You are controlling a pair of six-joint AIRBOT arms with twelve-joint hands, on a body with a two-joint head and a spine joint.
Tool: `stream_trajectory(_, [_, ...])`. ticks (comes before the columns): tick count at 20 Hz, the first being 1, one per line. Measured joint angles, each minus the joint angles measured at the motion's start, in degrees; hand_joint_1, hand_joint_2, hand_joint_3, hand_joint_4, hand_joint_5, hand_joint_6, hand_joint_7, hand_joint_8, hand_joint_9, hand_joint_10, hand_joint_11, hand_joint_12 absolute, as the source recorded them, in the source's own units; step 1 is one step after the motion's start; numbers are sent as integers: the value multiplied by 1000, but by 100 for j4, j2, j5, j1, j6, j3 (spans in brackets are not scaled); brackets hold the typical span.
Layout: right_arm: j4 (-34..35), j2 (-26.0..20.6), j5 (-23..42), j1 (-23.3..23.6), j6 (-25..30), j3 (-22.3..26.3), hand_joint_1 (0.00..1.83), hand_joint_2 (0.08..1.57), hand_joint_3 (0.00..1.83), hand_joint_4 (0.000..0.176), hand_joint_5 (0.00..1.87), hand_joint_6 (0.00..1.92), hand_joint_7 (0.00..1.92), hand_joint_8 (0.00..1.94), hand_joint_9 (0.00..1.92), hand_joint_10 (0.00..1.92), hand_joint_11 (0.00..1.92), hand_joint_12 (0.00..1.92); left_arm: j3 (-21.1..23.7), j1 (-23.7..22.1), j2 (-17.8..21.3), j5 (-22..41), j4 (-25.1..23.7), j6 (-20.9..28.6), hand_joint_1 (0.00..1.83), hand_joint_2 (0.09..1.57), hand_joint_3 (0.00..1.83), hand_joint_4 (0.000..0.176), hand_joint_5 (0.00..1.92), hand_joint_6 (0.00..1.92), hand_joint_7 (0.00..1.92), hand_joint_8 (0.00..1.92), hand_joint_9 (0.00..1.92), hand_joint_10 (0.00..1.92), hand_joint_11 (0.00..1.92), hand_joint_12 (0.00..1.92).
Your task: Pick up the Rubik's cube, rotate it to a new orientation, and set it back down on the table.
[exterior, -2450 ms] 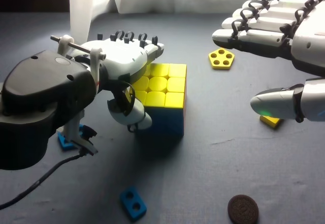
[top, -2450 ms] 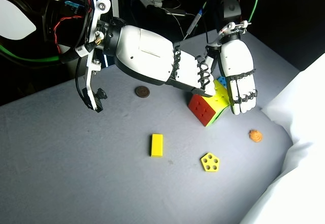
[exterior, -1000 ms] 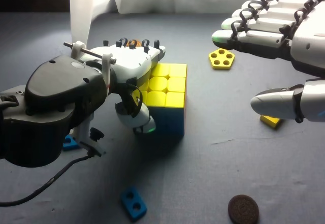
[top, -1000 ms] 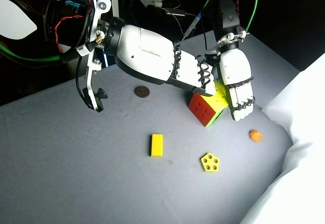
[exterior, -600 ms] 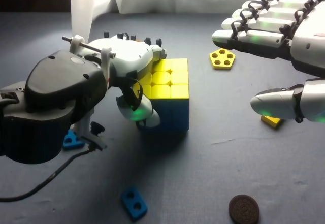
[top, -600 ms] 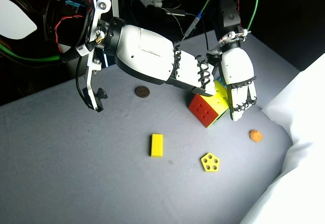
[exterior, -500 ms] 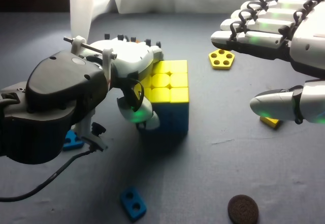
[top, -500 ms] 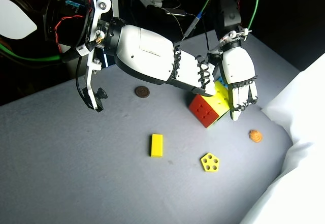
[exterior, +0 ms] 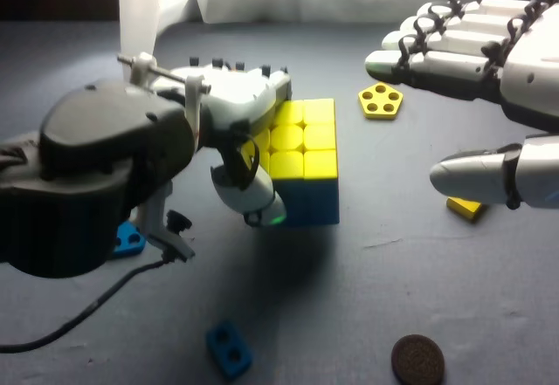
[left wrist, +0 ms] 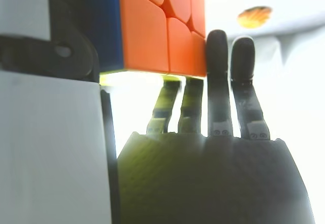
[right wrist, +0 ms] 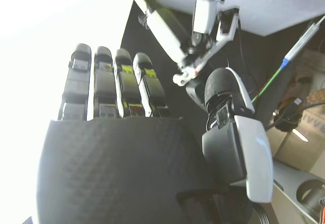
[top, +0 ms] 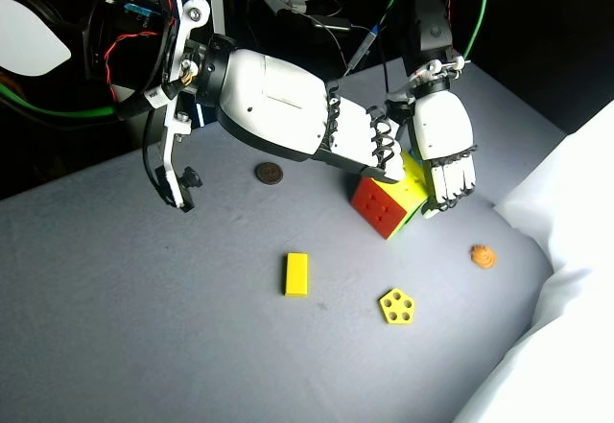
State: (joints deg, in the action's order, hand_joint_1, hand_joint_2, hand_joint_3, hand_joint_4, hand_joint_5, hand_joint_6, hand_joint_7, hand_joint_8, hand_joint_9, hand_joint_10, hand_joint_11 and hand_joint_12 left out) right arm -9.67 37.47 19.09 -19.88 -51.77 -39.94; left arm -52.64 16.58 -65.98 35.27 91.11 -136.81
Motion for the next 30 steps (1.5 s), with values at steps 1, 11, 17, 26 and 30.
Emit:
stream_trajectory(1, [7,-2,81,-33,-50,0,0,1324,3,0,0,0,0,0,0,0,0,0,63,-66,63,7,59,-85,1070,1153,0,0,120,1449,130,1509,142,1565,36,1686])
stream_trajectory(11, [1486,-313,1204,-55,-1108,-22,0,1304,0,0,179,9,548,197,363,817,0,1459,761,-726,511,186,968,-1110,1090,1187,6,0,82,1473,99,1517,126,1573,5,1721])
stream_trajectory(17, [568,-284,1185,-7,-330,-17,0,1311,1,0,156,3,381,1421,318,1891,212,1921,730,-1047,514,372,1141,-1309,1081,1138,0,0,104,1419,114,1486,128,1550,8,1693])
stream_trajectory(26, [-555,-236,935,114,402,87,0,1334,3,0,108,2,287,1483,258,1902,139,1921,741,-1174,514,387,1145,-1425,1065,1149,0,0,168,1253,135,1449,144,1540,8,1690])
stream_trajectory(30, [-560,-9,647,114,269,87,0,1327,0,0,120,5,301,1472,227,1916,120,1921,761,-1189,511,485,1143,-1427,1021,1196,6,0,74,1465,128,1450,143,1509,23,1650])
